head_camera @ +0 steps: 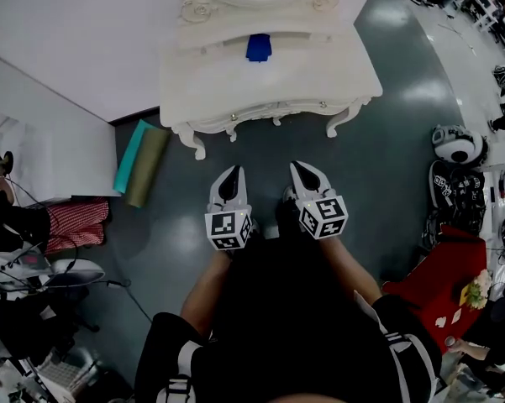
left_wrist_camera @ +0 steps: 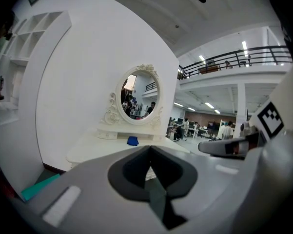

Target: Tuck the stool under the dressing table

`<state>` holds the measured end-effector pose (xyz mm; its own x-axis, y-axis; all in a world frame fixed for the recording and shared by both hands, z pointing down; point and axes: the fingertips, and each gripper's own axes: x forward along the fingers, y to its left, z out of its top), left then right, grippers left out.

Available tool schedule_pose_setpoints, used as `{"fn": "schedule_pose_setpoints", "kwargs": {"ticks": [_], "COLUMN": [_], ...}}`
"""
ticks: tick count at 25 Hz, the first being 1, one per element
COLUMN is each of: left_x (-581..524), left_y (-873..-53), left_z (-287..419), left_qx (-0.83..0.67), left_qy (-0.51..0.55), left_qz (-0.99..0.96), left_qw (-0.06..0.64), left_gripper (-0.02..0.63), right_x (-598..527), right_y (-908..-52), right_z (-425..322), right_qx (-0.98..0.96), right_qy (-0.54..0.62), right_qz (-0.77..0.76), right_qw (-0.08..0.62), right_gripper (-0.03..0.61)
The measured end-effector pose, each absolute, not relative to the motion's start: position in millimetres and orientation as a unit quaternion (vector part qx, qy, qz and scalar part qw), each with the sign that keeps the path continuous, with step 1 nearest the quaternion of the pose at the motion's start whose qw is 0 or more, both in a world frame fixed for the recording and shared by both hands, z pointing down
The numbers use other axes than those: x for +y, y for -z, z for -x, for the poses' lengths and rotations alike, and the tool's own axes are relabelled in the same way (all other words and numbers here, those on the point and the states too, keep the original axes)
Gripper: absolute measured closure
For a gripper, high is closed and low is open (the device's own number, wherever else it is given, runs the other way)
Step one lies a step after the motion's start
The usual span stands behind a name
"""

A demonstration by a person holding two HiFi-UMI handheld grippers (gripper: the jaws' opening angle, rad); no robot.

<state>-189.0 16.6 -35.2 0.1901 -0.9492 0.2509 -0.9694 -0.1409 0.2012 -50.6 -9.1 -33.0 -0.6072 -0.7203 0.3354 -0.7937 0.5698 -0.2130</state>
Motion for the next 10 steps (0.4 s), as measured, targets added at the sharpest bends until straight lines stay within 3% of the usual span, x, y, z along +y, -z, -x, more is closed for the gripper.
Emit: {"fn": "schedule_pose_setpoints", "kwargs": {"ticks": [10], "left_x": [21], "left_y": [52], "left_z": [199], "left_qx": [-0.625], "left_qy": [-0.018], "left_qz": [-0.768], "left_qw": [0.141], "left_gripper": [0.606], "right_x": [-6], "right_y": [41], "right_z": [76], "right_qx": [-0.884], "right_qy": [-0.155], "right_qz": [-0.429], "right_qw": [0.101], "right_gripper": [0.581]}}
